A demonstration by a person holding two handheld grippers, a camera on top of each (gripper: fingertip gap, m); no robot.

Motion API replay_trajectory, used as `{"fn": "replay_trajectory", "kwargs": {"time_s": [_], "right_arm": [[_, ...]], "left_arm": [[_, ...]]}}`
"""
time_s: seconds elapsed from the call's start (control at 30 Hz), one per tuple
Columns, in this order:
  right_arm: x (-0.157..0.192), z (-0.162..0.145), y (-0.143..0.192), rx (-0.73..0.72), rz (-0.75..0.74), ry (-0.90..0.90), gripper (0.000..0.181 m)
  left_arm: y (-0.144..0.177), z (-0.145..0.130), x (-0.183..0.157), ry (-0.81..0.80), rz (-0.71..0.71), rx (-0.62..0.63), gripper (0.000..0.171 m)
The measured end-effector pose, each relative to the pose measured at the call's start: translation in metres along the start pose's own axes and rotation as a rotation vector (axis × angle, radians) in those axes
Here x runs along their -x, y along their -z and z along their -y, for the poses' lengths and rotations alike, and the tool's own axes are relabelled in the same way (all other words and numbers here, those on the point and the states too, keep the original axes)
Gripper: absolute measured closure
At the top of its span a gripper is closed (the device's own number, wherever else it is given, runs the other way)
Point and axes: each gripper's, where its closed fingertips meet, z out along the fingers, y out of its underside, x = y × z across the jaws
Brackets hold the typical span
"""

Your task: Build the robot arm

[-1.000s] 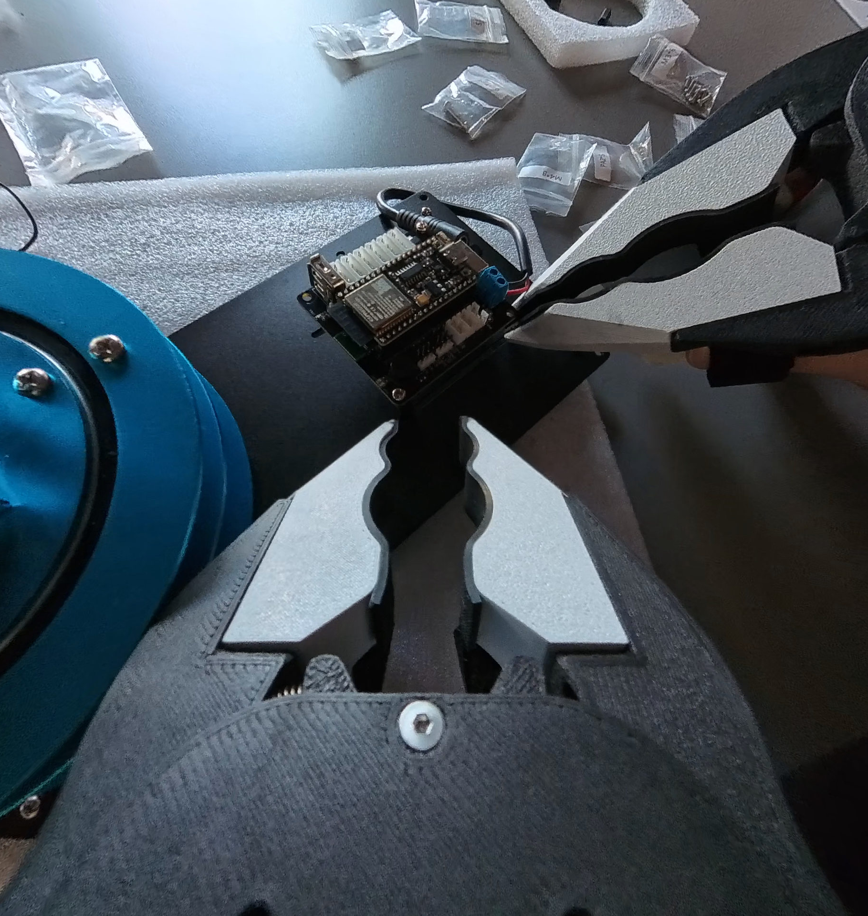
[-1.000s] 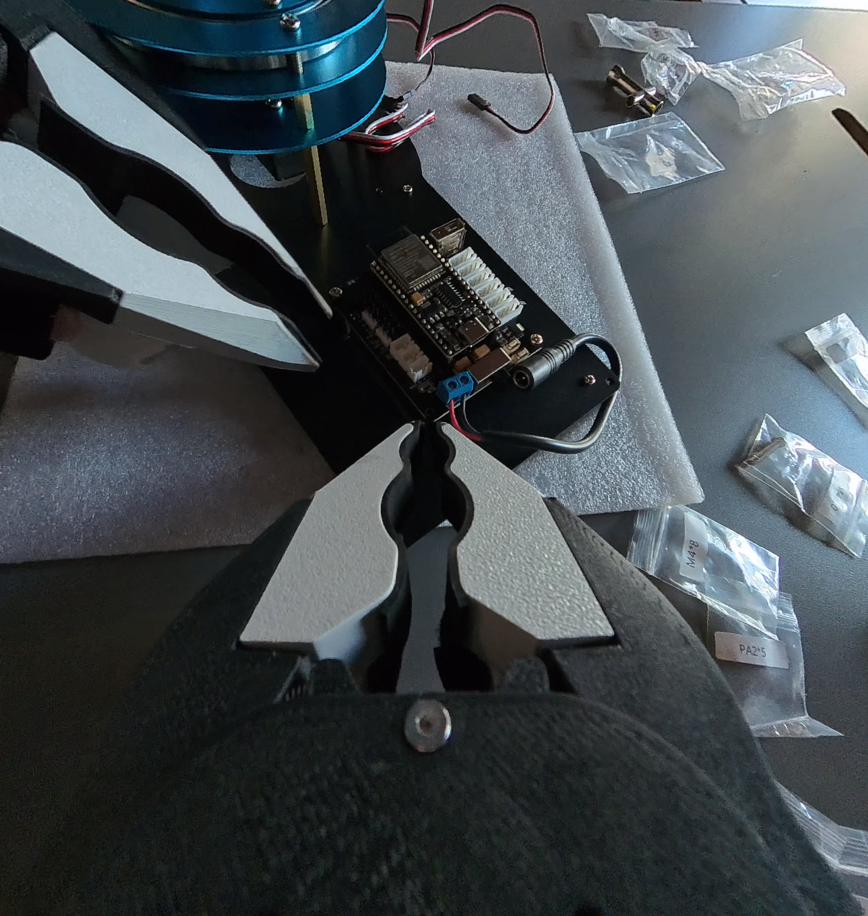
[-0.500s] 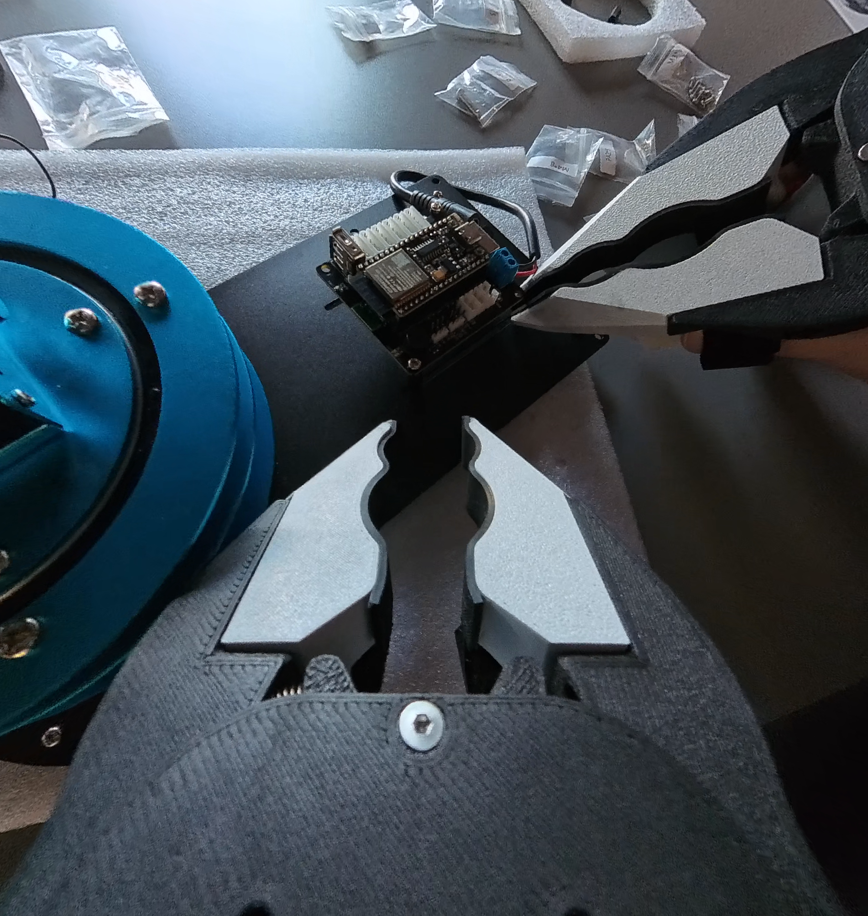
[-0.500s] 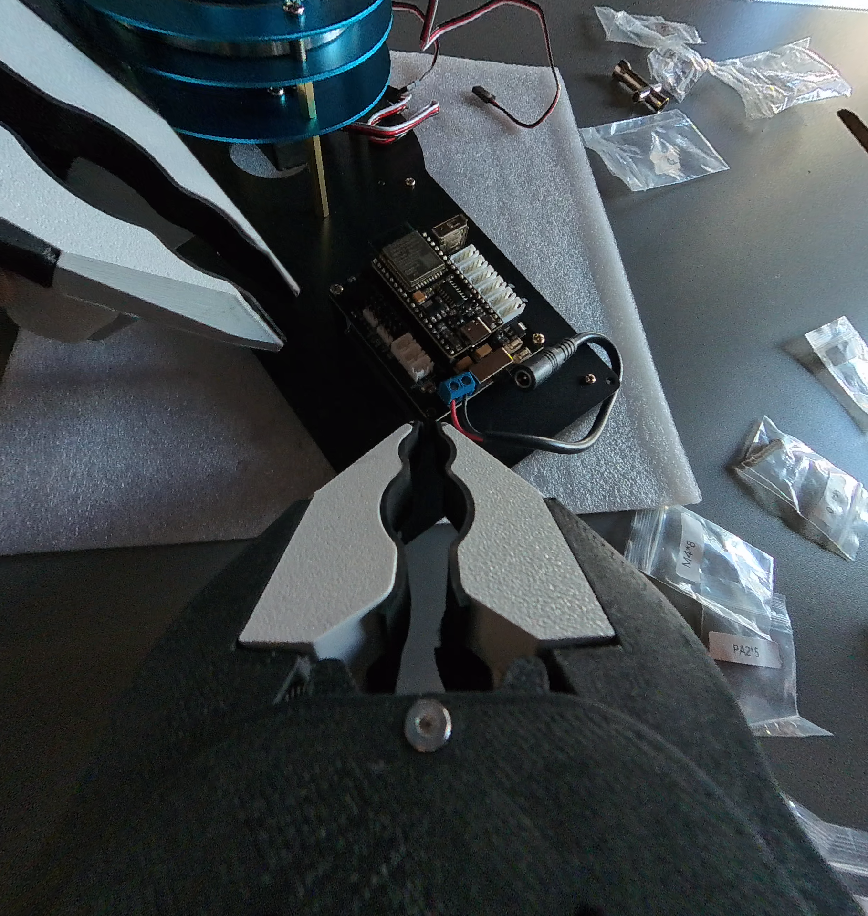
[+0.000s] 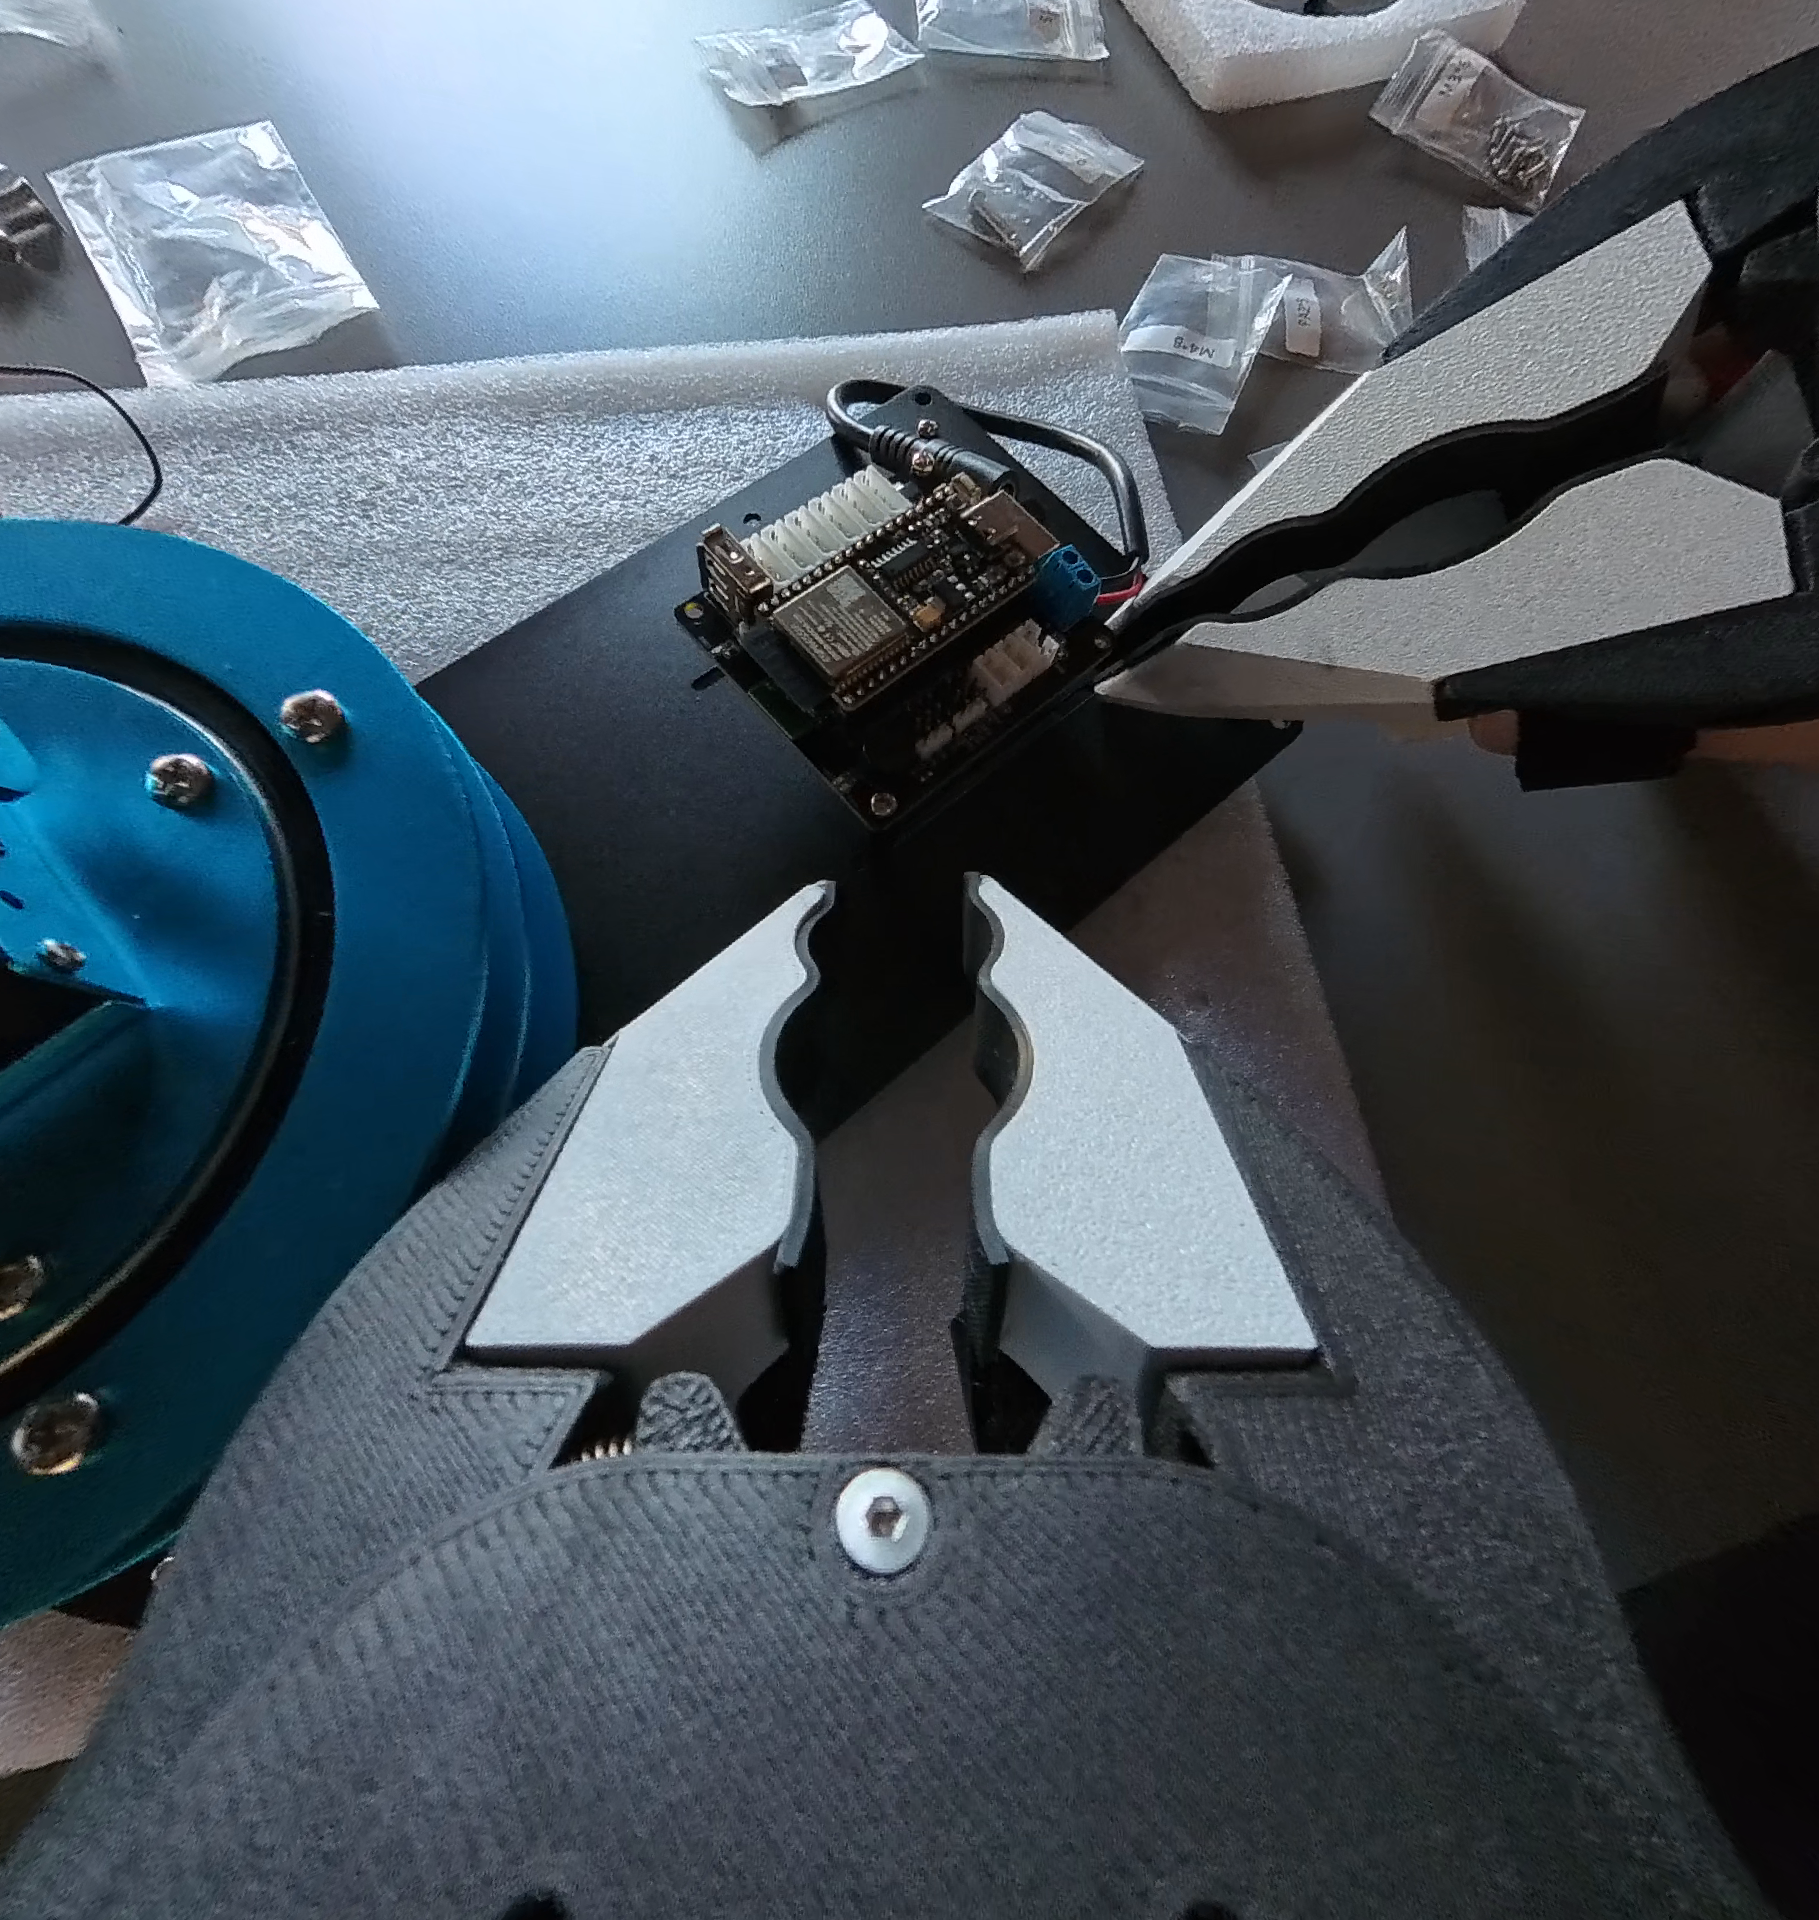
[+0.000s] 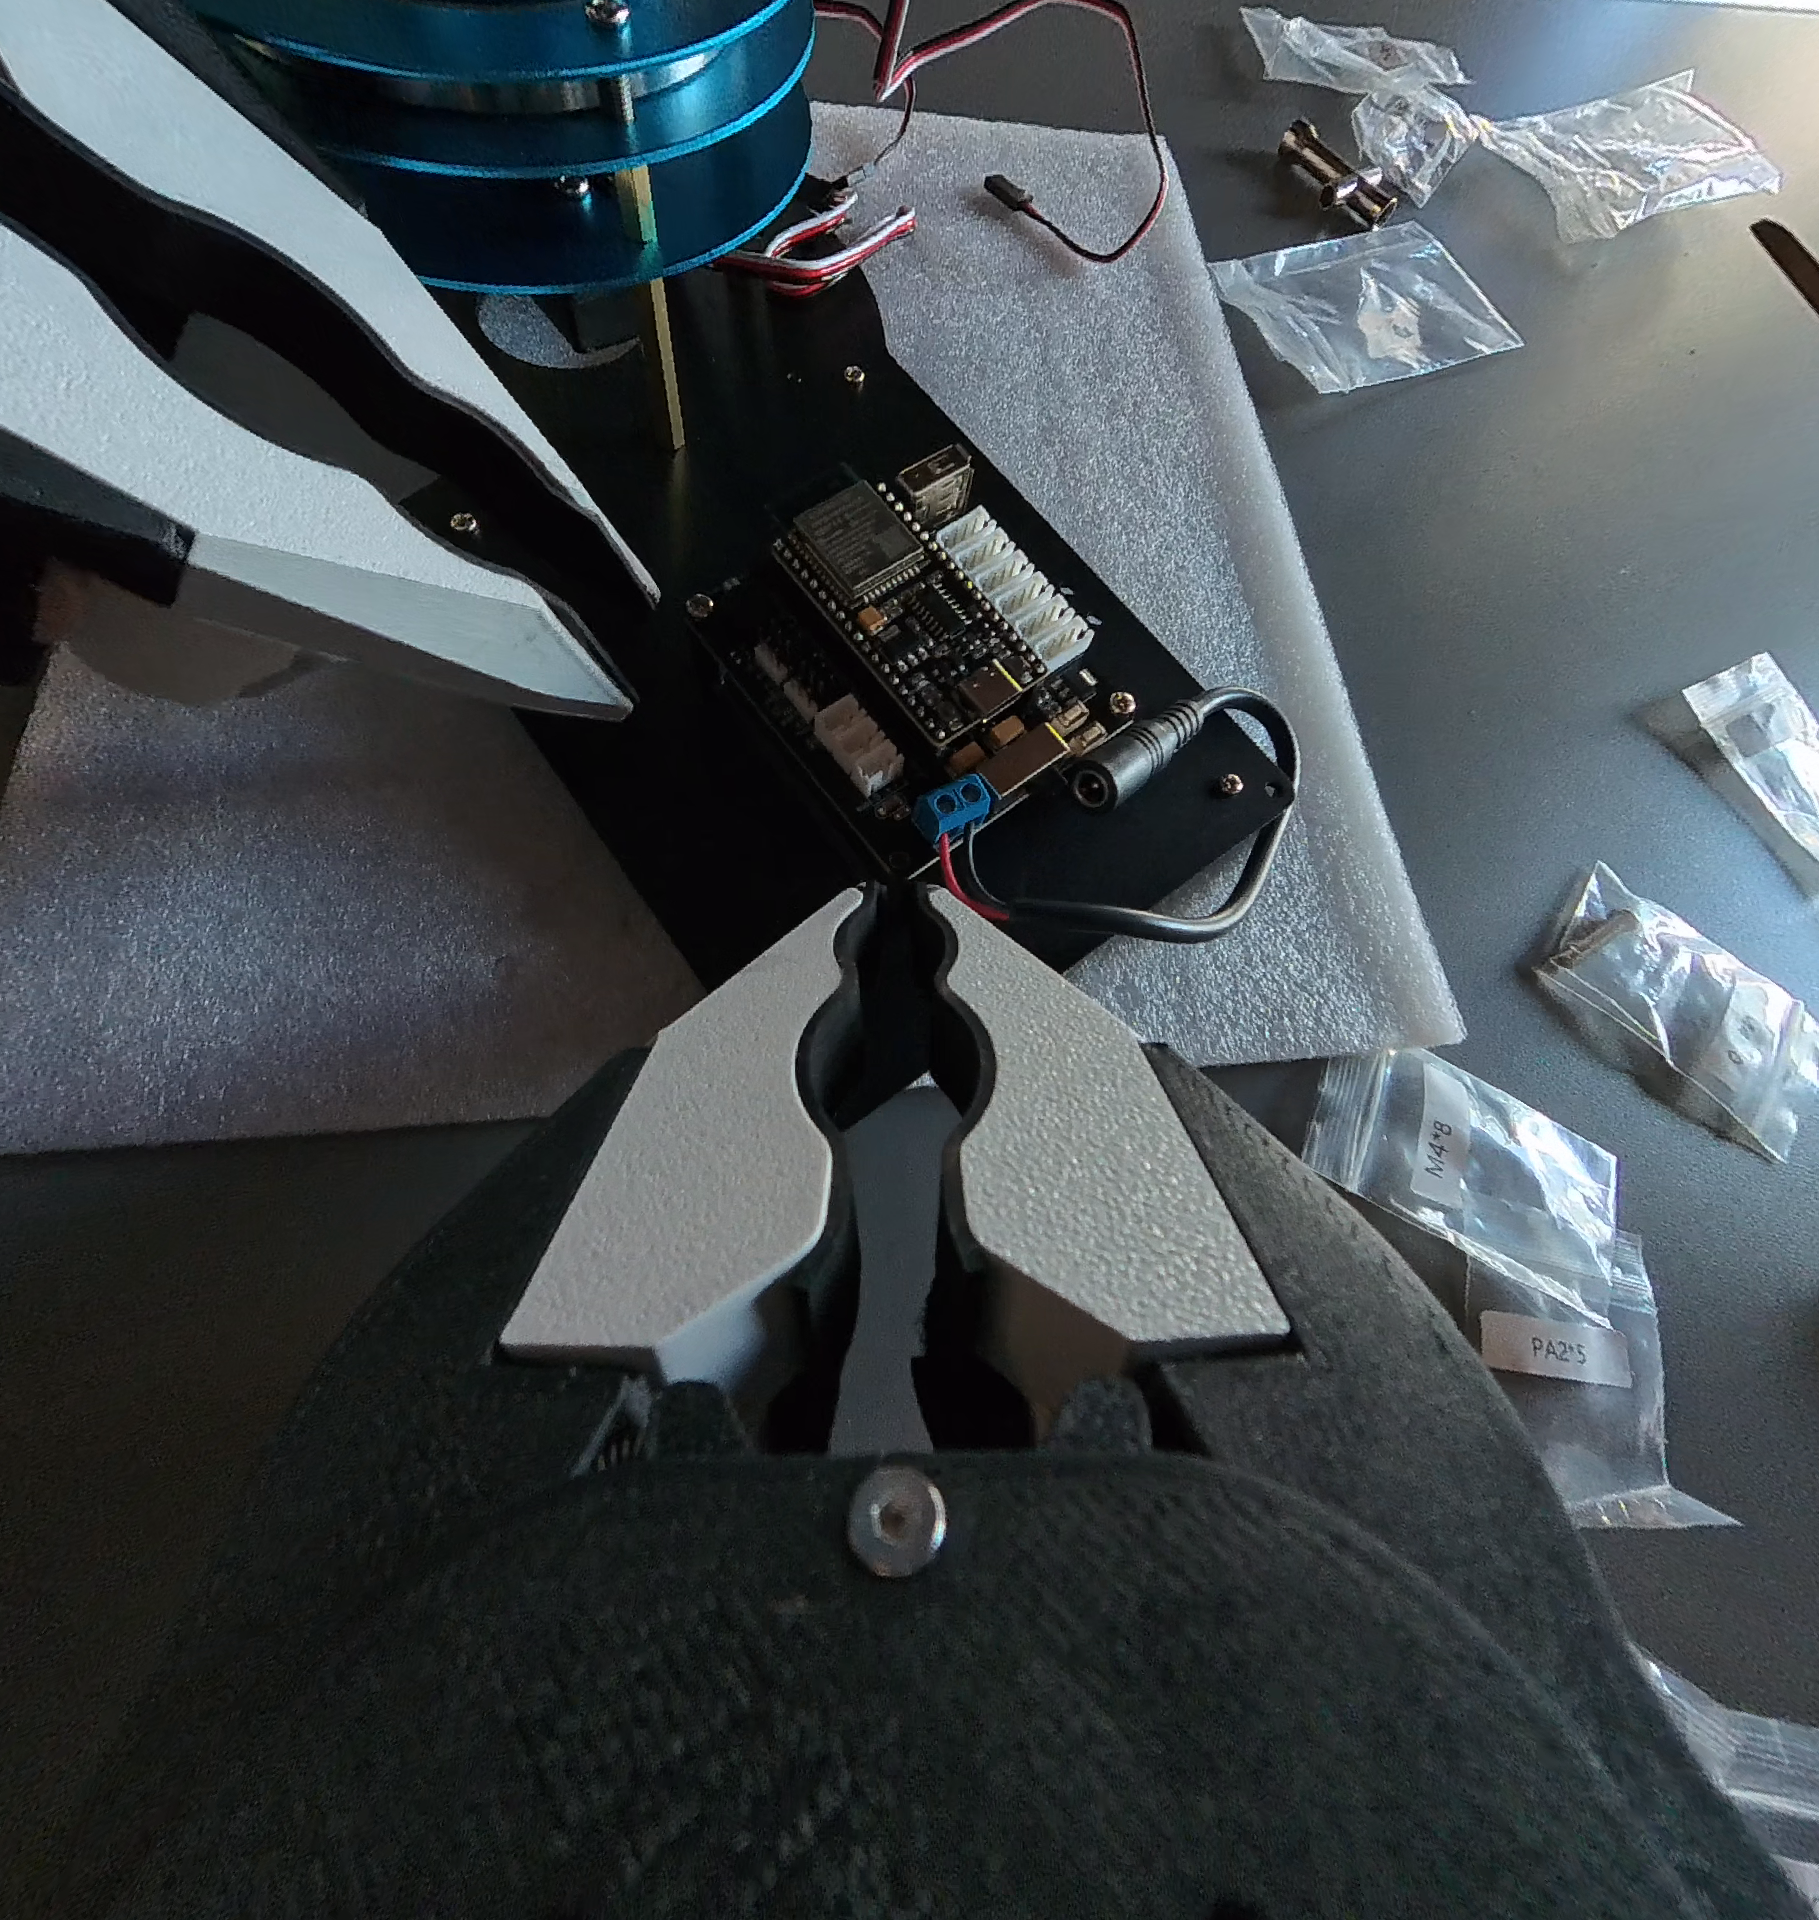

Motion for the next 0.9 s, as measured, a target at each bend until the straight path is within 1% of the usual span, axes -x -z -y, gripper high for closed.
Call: {"fn": "replay_trajectory", "kwargs": {"time_s": [0.4,0.8,0.9], "right_arm": [[0.0,-0.002,0.002,0.005,0.005,-0.005,0.176],[-0.002,-0.003,0.007,0.007,-0.012,0.003,0.175],[0.001,0.0,0.015,-0.021,0.005,-0.042,0.174]], "left_arm": [[0.003,-0.004,-0.004,0.013,-0.023,0.013,0.151],[0.019,-0.01,-0.014,0.023,-0.056,0.007,0.151],[0.025,-0.011,-0.021,0.021,-0.08,-0.006,0.151]]}}
